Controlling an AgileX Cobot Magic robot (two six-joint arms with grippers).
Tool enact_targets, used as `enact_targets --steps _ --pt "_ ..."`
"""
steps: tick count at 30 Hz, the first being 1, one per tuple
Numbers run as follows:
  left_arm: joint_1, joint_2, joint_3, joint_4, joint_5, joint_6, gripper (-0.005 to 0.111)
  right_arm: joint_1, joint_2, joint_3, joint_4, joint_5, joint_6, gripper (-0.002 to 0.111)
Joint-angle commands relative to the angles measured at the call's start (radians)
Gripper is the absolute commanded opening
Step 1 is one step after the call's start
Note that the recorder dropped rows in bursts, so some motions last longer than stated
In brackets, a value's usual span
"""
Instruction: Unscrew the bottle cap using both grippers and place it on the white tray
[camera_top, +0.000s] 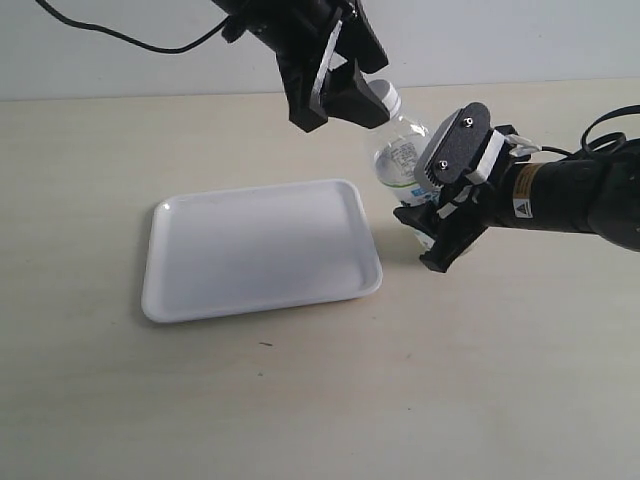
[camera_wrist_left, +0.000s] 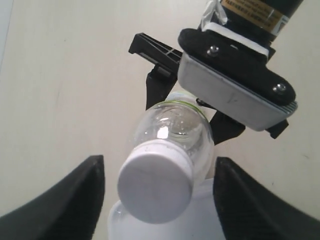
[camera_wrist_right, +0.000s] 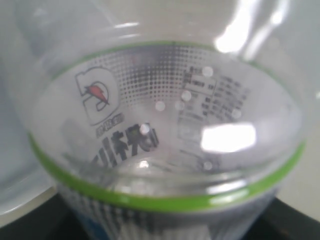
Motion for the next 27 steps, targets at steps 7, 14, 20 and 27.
enact_targets --steps 7,14,20,27 --pt "-0.001 -0.003 0.006 -0.015 0.016 0.008 0.054 -0.002 0.021 0.008 0.018 0.064 -0.009 0.0" --pt "-0.001 0.003 0.006 -0.015 -0.042 0.004 0.062 -0.002 0.021 0.008 0.018 0.064 -0.009 0.0" --pt "-0.001 0.008 0.006 -0.019 -0.045 0.004 0.065 -0.002 0.021 0.008 0.018 0.064 -0.009 0.0" --pt "-0.001 0.031 0.006 -0.021 -0.051 -0.024 0.065 -0.002 0.021 0.008 0.018 0.066 -0.009 0.0"
